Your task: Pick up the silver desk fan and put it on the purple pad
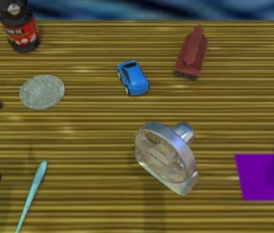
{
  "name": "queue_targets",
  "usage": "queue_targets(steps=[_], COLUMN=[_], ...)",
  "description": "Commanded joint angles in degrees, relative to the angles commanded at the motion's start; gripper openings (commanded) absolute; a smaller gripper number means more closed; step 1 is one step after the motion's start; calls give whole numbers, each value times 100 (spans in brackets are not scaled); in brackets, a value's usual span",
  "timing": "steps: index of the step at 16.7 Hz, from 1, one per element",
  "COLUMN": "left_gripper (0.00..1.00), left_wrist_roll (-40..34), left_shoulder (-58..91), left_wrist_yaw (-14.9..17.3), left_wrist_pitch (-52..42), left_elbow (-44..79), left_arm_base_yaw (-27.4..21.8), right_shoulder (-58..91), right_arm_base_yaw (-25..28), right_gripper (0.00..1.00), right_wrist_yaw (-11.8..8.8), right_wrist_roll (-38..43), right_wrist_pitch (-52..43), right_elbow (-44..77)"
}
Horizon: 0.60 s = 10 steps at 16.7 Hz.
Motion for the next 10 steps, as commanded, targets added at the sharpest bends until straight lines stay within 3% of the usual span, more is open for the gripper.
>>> queue_targets(steps=[5,10], left_gripper=[100,100], left_wrist_roll=[0,0], left_shoulder=[0,0], left_wrist_yaw=[0,0], left_wrist_pitch=[0,0], left_elbow=[0,0], left_arm_base_yaw=[0,0], right_shoulder=[354,2156], right_arm_base_yaw=[173,904], right_gripper=[100,100], right_wrist_yaw=[5,37], right_wrist_roll=[-39,-128], right_wrist_pitch=[-345,-1885], right_elbow=[334,2031])
